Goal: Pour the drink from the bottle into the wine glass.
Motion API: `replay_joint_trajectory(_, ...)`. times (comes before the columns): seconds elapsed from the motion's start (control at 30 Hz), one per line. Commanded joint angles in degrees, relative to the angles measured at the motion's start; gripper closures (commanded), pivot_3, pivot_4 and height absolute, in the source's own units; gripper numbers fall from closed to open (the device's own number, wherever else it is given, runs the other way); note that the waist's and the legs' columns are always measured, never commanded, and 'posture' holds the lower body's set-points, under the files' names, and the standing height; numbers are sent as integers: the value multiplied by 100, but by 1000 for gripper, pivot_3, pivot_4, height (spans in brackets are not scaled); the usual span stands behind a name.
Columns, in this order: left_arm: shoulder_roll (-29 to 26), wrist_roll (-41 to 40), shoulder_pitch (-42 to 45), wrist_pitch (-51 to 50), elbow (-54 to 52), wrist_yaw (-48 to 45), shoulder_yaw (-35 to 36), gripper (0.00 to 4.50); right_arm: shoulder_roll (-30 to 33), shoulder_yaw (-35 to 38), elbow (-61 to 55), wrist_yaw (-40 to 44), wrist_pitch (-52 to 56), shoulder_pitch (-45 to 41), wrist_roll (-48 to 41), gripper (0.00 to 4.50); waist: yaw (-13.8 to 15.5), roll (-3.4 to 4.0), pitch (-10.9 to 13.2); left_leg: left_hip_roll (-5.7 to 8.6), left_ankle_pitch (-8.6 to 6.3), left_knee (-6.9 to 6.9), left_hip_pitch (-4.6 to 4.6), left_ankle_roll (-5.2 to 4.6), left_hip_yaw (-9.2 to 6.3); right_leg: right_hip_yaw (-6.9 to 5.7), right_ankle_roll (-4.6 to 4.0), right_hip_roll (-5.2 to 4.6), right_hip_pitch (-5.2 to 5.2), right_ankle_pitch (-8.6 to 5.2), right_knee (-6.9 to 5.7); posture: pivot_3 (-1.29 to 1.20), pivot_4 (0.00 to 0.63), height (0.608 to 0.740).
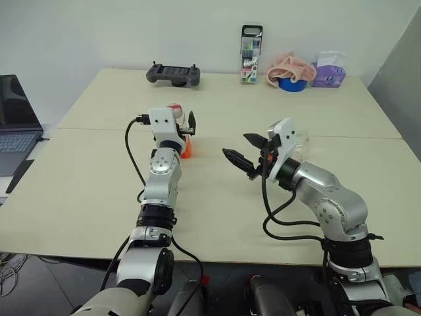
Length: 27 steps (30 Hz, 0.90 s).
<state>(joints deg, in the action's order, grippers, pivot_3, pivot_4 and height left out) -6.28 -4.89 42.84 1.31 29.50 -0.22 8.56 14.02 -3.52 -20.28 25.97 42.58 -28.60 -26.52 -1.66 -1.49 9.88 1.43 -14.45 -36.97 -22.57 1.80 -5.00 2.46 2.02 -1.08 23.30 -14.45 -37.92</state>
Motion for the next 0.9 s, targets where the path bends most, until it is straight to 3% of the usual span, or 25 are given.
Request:
replay_joint_trajectory(0.03, 16, -68, 160, 247, 74, -70, 29, 518, 60, 37, -306, 54, 25, -16, -135, 0, 0, 0, 0, 0, 0, 0, -1, 0, -2, 0, 0, -1, 1, 0, 0, 0, 150, 740)
replay_joint_trajectory(0.27, 35, -89, 240, 349, 268, -62, 45, 2539, 157, 37, -365, 59, 96, -66, -180, 0, 2, 0, 0, -1, 0, -2, -3, 0, -13, -4, 0, -6, 4, 0, -5, 0, 150, 740)
replay_joint_trajectory(0.43, 1, -279, 183, 405, 41, -505, 27, 2632, 426, 87, -749, 26, 417, -218, -231, 0, 3, 0, 0, 1, 0, -3, -6, 0, -14, -6, 0, -6, 4, 0, -4, 0, 150, 740)
replay_joint_trajectory(0.53, -121, -750, 59, 82, -594, -1942, -352, 2666, 725, 260, -1101, -228, 864, -581, -238, 0, 1, 0, 5, 5, 1, -5, -19, 1, -14, -7, -1, -6, 16, 0, -4, 0, 150, 740)
replay_joint_trajectory(0.67, -679, -880, -527, -390, -1684, -3656, -1245, 2677, 672, 791, -1329, -1068, 1196, -949, -68, 0, -3, 2, 3, 5, 11, 2, -29, 18, -15, -7, -2, -7, 28, 1, -3, 0, 150, 740)
replay_joint_trajectory(0.9, -855, -1089, -1238, -1086, -2885, -4308, -1769, 2680, 404, 978, -2067, -1603, 2307, -872, -491, 0, -12, 10, 8, -10, 5, 1, -28, 6, -15, -1, -3, -9, 34, 0, -14, 0, 150, 740)
